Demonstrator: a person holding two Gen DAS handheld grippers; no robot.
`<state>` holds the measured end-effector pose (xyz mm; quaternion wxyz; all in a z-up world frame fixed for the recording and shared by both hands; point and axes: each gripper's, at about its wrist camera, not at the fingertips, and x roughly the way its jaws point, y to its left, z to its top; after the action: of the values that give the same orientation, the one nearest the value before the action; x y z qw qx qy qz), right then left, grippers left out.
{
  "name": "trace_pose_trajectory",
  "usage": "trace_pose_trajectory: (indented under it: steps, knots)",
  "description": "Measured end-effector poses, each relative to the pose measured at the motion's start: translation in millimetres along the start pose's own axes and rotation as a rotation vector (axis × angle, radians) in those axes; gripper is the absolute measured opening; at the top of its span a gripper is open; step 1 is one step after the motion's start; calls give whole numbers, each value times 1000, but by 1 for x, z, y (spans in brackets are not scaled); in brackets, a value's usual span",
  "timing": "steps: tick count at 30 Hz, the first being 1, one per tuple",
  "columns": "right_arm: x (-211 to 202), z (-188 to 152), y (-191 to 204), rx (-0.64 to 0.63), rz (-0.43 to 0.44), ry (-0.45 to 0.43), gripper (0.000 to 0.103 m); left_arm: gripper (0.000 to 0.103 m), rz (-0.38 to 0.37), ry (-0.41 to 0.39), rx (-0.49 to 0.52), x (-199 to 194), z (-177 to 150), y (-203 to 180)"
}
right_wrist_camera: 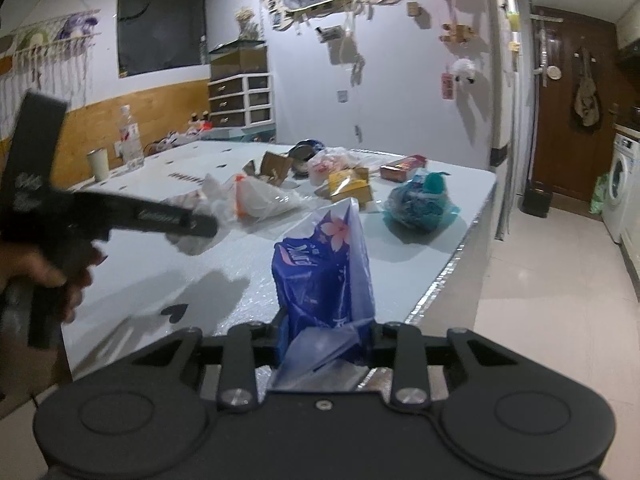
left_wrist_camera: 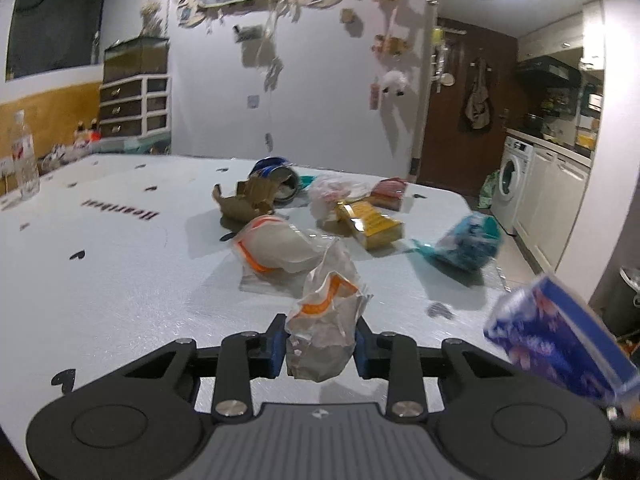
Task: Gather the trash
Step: 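Carry the blue packet and clear bag with both tools over the wastebasket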
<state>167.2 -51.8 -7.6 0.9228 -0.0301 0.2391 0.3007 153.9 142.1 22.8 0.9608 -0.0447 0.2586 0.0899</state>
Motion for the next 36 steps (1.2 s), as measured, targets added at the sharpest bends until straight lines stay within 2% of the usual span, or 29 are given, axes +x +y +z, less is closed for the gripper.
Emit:
trace_pose_trajectory:
  steps: [15, 21, 30, 36]
  knots:
    - [-62, -14, -52, 93, -137, -61, 34, 34, -118, -76, 151, -46, -25, -93]
    - [-85, -26, -81, 143, -215, -66, 34, 34, -181, -87, 167, -52, -30, -128]
    - [-103, -48, -128, 212, -325, -30, 34, 34, -280, -60, 214, -39, -40, -183]
    - [-91, -69, -165, 331, -341, 15, 34, 34, -309, 8, 243, -8, -57, -221]
